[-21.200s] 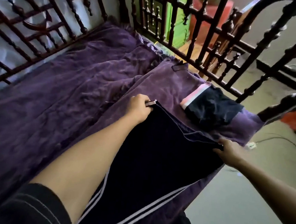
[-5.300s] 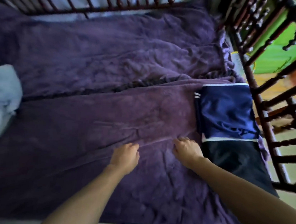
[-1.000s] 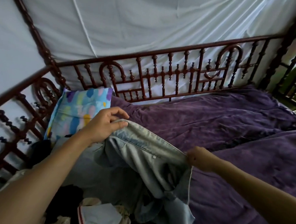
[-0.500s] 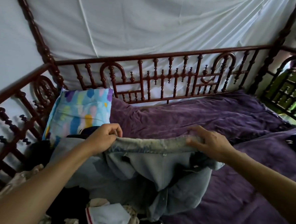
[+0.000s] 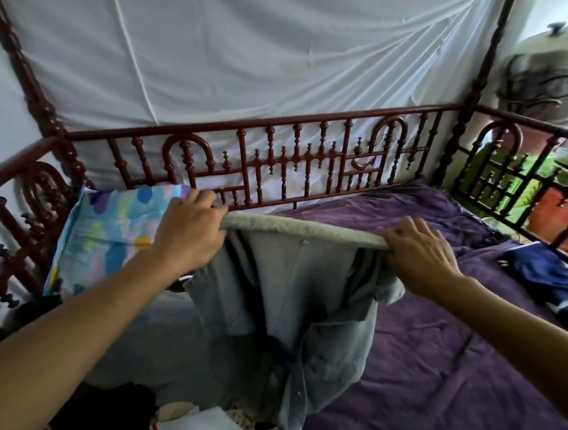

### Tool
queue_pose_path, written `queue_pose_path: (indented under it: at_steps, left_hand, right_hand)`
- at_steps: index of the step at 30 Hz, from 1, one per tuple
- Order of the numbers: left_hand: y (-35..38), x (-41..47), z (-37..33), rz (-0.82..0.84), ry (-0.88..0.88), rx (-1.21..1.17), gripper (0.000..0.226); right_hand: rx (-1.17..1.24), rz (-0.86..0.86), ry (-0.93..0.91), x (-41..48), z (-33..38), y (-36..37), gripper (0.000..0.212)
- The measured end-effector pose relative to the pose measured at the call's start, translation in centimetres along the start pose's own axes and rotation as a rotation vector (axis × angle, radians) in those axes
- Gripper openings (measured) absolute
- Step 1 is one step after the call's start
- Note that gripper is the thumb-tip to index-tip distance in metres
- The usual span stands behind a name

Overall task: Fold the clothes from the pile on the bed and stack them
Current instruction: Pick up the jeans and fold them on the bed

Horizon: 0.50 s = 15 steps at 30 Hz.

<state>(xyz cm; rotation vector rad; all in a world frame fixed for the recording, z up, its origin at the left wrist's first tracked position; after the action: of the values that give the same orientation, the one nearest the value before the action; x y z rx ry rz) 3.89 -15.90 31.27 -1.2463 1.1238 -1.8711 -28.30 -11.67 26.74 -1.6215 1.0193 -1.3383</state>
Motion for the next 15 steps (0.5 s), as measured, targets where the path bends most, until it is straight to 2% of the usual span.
queue_pose_path:
  at_steps: [4,6,8,10,12,15]
  left_hand:
    - [-9.4,2.8,3.3,-0.298,-0.151,-0.398,0.055]
    - [-14.5,3.3,4.2,-0.441,-0.152,-0.44,0.065]
    - [-18.6,3.7,5.4,-0.529,-0.148,-0.482,0.067]
    - [-21.4,4.6,7.3,-0.583,-0.166,-0.488,0.057]
    - [-22.7,5.6,9.4,-0.608,-0.229,-0.452,0.048]
    - [-22.6,6.3,10.6,-0.641,-0.312,-0.441,0.047]
  right_hand:
    - [0.455,-0.345,0.13,1.6,-1.0,-8.8,0.031]
    - [0.59,-0.484,0.153,2.4,-1.3,-13.6,0.03]
    - [0.694,-0.528,0.149,3.2,-0.9,-17.5,0.03]
    - [0.721,-0.54,0.133,3.7,-0.2,-20.6,0.026]
    - [0.718,-0.556,0.126,3.5,0.3,-23.2,0.023]
    - [0.731,-0.534,0.107,2.9,0.6,-25.2,0.02]
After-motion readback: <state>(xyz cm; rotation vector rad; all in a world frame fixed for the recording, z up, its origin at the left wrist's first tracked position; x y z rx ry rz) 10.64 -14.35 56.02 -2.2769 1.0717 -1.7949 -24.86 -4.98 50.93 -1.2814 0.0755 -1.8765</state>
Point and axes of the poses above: each hand's wrist, its own x-axis towards the middle knuckle, its own y-axis out of the palm, z = x × y, the point moved 10 cm from there along x, towards the middle knuckle
